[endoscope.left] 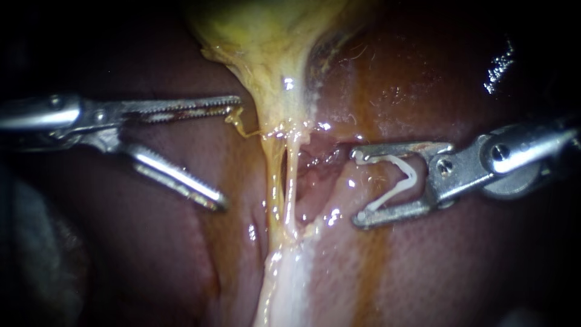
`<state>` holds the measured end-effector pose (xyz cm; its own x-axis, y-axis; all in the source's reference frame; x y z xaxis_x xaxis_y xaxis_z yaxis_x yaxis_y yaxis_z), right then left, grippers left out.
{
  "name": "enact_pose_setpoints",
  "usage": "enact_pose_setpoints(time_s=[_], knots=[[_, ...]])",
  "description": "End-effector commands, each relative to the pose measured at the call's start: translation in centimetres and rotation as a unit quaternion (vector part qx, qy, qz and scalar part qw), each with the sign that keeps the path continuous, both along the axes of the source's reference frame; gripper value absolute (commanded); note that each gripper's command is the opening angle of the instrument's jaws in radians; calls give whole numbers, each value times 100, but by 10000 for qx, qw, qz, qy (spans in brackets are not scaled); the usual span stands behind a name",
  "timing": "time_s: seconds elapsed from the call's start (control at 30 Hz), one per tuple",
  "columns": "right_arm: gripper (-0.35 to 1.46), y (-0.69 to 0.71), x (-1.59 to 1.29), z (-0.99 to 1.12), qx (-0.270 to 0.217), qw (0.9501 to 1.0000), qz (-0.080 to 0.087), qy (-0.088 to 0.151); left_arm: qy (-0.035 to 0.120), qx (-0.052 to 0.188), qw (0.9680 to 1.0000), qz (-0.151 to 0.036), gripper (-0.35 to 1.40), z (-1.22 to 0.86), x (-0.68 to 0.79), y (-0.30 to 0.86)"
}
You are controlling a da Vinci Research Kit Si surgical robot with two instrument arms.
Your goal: Grabbing gallbladder
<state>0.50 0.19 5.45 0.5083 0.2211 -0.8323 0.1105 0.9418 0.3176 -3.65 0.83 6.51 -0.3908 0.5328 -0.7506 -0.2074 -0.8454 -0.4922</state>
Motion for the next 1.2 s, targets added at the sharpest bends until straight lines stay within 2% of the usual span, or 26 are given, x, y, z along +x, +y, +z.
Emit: enact_pose_setpoints(time_s=[0.03,0.23,0.4,0.47,0.8,0.9,1.07,1.2], knots=[[50,0,0,0,0,10000,0,0,15,-2,10000,-8,96,4,-2,1],[50,0,0,0,0,10000,-1,0,41,92,9999,-91,67,17,-9,-2],[50,0,0,0,0,10000,-1,0,35,67,9999,-99,40,24,-9,-5],[50,0,0,0,0,10000,-1,0,31,67,9999,-92,20,24,-7,-5],[50,0,0,-1,0,10000,0,0,88,98,9999,-23,-8,20,3,-3],[50,0,0,-1,0,10000,0,0,80,107,9999,-13,-35,16,6,-3],[50,0,0,-1,0,10000,0,0,119,150,9998,21,-35,4,10,-1],[50,0,0,-1,0,10000,0,0,264,433,9987,17,-35,-9,12,-1]])
